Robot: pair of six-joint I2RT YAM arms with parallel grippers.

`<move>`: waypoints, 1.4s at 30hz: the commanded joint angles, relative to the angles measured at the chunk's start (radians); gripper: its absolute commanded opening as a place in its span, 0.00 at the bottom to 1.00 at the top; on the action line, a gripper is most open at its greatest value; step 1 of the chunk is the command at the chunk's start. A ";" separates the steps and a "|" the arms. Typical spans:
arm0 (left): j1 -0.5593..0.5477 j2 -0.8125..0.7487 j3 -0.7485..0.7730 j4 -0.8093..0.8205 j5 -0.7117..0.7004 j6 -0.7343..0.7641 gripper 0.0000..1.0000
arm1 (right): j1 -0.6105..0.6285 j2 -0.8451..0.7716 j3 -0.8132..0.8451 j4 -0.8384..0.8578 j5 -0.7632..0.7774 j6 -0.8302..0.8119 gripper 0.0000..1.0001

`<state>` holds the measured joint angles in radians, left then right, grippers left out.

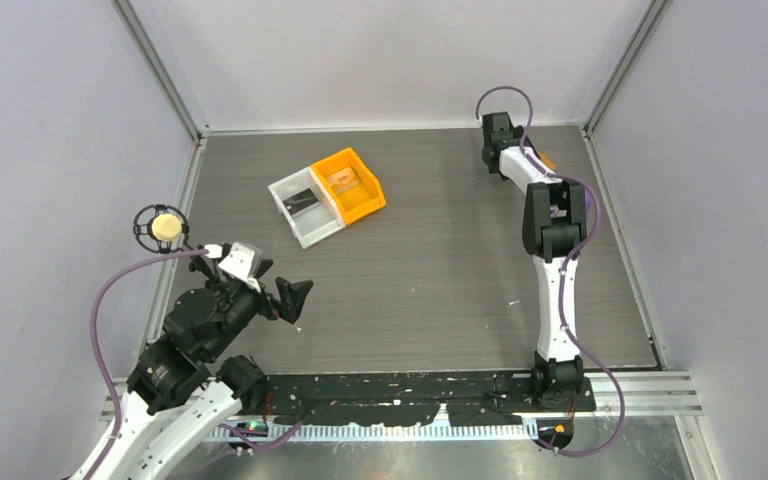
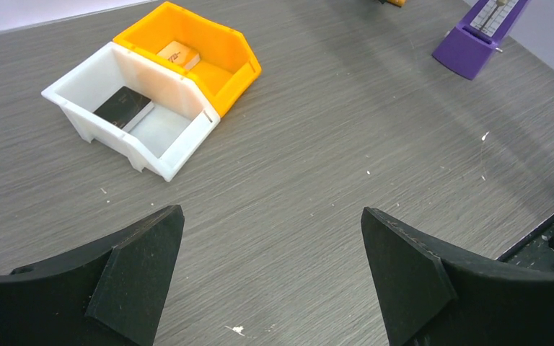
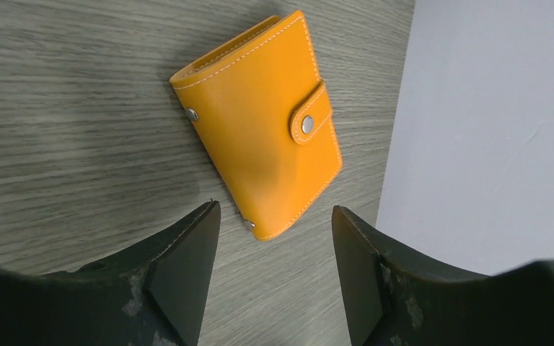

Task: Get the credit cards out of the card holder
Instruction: Move the card holder to the center of the board.

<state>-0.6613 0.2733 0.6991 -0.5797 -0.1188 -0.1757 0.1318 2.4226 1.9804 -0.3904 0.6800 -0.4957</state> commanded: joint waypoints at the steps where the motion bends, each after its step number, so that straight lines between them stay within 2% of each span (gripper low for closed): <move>1: -0.004 0.013 0.023 0.040 0.010 0.005 0.98 | 0.006 0.005 0.020 0.004 -0.033 -0.034 0.65; 5: -0.004 0.011 0.019 0.033 0.010 0.001 0.98 | -0.019 0.005 0.026 -0.019 -0.080 -0.037 0.64; 16: -0.004 -0.006 0.014 0.018 -0.028 -0.004 0.98 | -0.043 0.045 -0.004 0.000 -0.075 -0.129 0.59; 25: -0.004 -0.005 0.009 0.015 -0.059 0.007 0.98 | -0.054 0.050 0.007 -0.028 -0.142 -0.162 0.36; 29: -0.003 -0.006 0.004 0.024 -0.050 0.011 0.98 | -0.062 0.034 0.007 -0.048 -0.205 -0.157 0.22; 30: -0.003 -0.005 0.004 0.022 -0.050 0.012 0.98 | -0.062 0.029 0.005 -0.054 -0.212 -0.159 0.15; 32: -0.003 -0.003 0.005 0.016 -0.053 0.012 0.98 | -0.063 0.024 0.004 -0.063 -0.237 -0.163 0.07; 42: -0.004 -0.017 0.004 0.015 -0.049 0.012 0.98 | -0.010 -0.138 -0.134 -0.071 -0.387 -0.124 0.05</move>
<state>-0.6613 0.2695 0.6991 -0.5827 -0.1577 -0.1749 0.0746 2.3985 1.9121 -0.4179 0.4324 -0.6540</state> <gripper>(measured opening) 0.976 0.211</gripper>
